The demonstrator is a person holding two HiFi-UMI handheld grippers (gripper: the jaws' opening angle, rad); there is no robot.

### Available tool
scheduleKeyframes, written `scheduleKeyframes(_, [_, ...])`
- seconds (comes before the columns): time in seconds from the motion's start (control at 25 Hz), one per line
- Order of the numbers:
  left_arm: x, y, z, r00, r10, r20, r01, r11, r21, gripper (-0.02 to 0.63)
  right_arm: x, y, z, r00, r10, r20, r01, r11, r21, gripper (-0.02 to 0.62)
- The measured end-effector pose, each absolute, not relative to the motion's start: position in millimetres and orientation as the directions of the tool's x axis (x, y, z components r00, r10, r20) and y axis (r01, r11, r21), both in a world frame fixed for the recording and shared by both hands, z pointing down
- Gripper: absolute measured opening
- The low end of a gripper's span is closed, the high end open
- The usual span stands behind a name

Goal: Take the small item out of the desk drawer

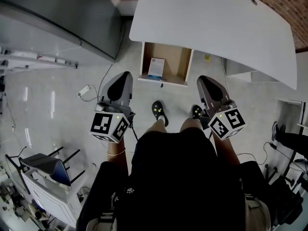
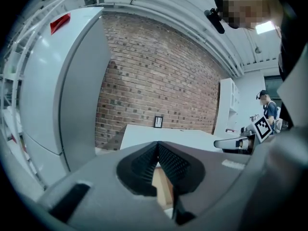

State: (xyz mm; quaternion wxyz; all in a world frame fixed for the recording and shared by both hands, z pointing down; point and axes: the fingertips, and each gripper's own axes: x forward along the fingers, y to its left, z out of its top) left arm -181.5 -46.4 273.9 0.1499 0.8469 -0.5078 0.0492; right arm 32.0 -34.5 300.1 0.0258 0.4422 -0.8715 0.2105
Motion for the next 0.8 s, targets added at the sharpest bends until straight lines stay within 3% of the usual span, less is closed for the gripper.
scheduleKeyframes(0.8, [-190, -68, 338, 0.553, -0.772, 0.314, -0.831, -0.480, 0.282, 0.013, 9, -58, 335, -0.563, -0.762, 0.319, -0.821, 0.472, -0.323, 0.017])
